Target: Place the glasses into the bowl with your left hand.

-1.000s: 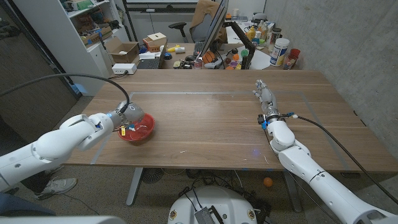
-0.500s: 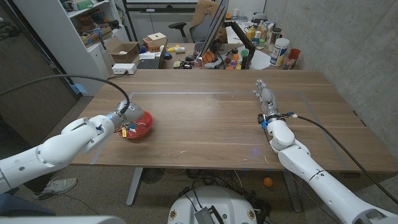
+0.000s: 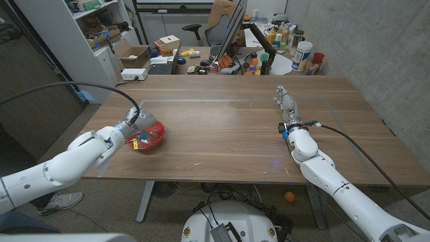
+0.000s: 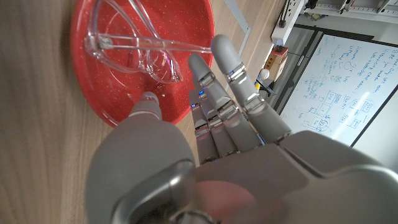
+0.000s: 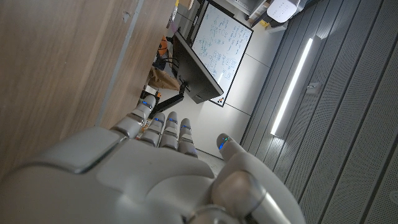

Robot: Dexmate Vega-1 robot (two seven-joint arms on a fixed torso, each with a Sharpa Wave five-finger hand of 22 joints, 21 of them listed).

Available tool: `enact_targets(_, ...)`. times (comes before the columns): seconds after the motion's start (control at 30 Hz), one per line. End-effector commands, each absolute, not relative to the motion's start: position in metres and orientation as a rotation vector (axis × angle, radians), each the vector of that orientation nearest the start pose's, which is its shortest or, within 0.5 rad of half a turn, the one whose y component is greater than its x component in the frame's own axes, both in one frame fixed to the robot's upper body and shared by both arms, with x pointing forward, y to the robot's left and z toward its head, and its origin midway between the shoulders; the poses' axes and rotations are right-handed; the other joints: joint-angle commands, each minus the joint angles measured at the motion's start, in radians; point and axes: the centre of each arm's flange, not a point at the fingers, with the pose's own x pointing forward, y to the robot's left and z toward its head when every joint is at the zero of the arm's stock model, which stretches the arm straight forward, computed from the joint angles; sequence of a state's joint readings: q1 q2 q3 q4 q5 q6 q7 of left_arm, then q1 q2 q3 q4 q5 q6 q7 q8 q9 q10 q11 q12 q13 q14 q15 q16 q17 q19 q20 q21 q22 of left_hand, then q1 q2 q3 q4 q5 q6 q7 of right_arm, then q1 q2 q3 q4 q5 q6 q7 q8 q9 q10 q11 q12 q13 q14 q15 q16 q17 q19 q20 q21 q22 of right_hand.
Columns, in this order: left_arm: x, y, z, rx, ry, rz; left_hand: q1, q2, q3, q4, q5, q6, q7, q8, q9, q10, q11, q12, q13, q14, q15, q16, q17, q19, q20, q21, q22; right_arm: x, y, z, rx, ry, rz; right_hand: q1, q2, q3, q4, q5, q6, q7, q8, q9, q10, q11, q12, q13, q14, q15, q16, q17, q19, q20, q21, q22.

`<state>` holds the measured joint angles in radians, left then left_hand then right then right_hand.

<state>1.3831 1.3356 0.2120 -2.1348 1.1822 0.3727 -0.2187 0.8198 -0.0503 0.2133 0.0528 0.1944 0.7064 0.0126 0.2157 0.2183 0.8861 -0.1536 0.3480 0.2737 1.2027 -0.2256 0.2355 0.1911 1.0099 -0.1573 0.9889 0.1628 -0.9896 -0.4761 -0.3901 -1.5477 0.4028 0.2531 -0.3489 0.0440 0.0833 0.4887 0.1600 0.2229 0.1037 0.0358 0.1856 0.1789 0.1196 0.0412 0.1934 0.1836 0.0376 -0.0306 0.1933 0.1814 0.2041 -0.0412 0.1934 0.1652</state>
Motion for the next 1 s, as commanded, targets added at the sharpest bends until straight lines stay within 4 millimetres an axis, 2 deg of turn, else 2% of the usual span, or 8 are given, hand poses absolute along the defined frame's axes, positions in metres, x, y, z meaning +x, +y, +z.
enact_targets(0.03,0.488,0.332,-0.019,2.304,-0.370,0.297,-0.033,-0.009,-0.010,0.020,0.011,0.000,0.007,0.004,0.000,0.004,0.013,-0.010,-0.005,0.004,0.004,-0.009,-0.002,0.018,-0.018,-0.017,0.001,0.612,-0.244,-0.046,-0.025,-0.645,-0.002,-0.004,0.061,0.005,-0.002,0.003,0.004,0.001,0.003,0.002,0.006,-0.001,0.001,0.006,0.010,-0.003,-0.004,0.003,-0.004,-0.065,-0.002,0.005)
enact_targets(0.33,0.482,0.329,-0.010,2.242,-0.388,0.332,-0.067,-0.011,-0.019,0.043,0.015,-0.006,0.017,-0.001,-0.003,-0.006,0.024,-0.025,-0.013,-0.005,0.003,-0.016,-0.003,0.014,0.005,-0.042,0.000,0.612,-0.245,-0.046,-0.029,-0.645,-0.002,-0.004,0.061,0.005,-0.002,0.003,0.005,0.001,0.003,0.002,0.006,0.001,0.001,0.006,0.011,-0.002,-0.003,0.003,-0.005,-0.064,-0.002,0.005)
enact_targets(0.47,0.480,0.329,-0.004,2.196,-0.392,0.345,-0.086,-0.010,-0.023,0.055,0.018,-0.007,0.018,-0.003,-0.004,-0.014,0.021,-0.033,-0.016,-0.014,0.004,-0.020,-0.003,0.002,0.029,-0.059,0.000,0.612,-0.245,-0.048,-0.028,-0.645,-0.003,-0.004,0.061,0.005,-0.002,0.003,0.004,0.001,0.003,0.002,0.006,0.002,0.001,0.006,0.011,-0.002,-0.003,0.003,-0.005,-0.065,-0.002,0.005)
enact_targets(0.5,0.479,0.329,-0.003,2.186,-0.397,0.349,-0.106,-0.008,-0.029,0.068,0.019,-0.006,0.018,-0.004,-0.004,-0.014,0.024,-0.036,-0.018,-0.026,0.007,-0.025,-0.003,-0.001,0.040,-0.072,-0.001,0.611,-0.245,-0.048,-0.028,-0.645,-0.003,-0.004,0.061,0.005,-0.002,0.003,0.004,0.001,0.003,0.002,0.006,0.000,0.001,0.006,0.011,-0.003,-0.003,0.003,-0.006,-0.065,-0.002,0.005)
enact_targets(0.77,0.474,0.328,0.006,2.140,-0.406,0.369,-0.119,0.003,-0.028,0.078,0.022,-0.002,0.029,-0.004,-0.005,-0.028,0.030,-0.045,-0.020,-0.030,0.004,-0.026,-0.002,-0.002,0.053,-0.085,-0.001,0.610,-0.247,-0.049,-0.024,-0.648,-0.004,-0.004,0.061,0.005,-0.002,0.003,0.004,0.001,0.003,0.002,0.006,0.001,0.001,0.006,0.011,-0.003,-0.004,0.003,-0.006,-0.065,-0.002,0.005)
enact_targets(1.0,0.468,0.329,0.014,2.093,-0.419,0.404,-0.147,0.020,-0.028,0.095,0.025,-0.002,0.039,-0.007,-0.007,-0.038,0.040,-0.056,-0.022,-0.065,0.005,-0.037,-0.002,-0.012,0.077,-0.117,-0.002,0.609,-0.247,-0.049,-0.026,-0.651,-0.002,-0.004,0.060,0.005,-0.002,0.003,0.005,0.001,0.003,0.002,0.006,0.000,0.001,0.006,0.010,-0.002,-0.004,0.003,-0.006,-0.065,-0.002,0.005)
